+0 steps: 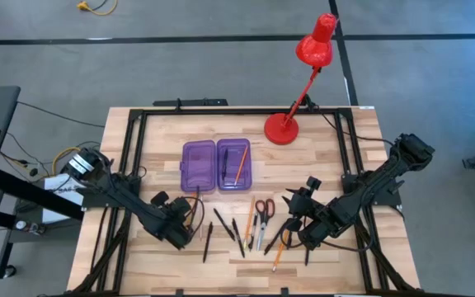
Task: Pick & place school supplies into a supply box
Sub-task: Put the orange pencil into the violet supply box
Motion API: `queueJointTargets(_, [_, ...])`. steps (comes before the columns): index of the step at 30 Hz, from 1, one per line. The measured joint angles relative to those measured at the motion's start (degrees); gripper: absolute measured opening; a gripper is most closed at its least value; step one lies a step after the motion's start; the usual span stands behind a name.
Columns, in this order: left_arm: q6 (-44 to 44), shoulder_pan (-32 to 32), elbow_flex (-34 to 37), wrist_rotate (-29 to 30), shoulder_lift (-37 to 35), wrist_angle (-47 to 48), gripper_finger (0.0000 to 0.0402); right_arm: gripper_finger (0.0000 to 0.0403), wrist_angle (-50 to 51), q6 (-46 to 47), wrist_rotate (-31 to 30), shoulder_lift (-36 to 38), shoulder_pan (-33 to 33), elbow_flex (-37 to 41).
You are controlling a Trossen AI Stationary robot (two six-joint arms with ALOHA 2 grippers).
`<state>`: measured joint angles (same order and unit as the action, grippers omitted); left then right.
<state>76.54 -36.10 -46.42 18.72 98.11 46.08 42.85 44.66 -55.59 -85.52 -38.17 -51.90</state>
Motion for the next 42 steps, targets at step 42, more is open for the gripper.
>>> queueJointTargets(42, [-10.9,-16.7,-4.4,3.7,5.3,4.9,0.0000,0.0118,-0.5,-0.1,-0.2,0.0,-0.7,0.0])
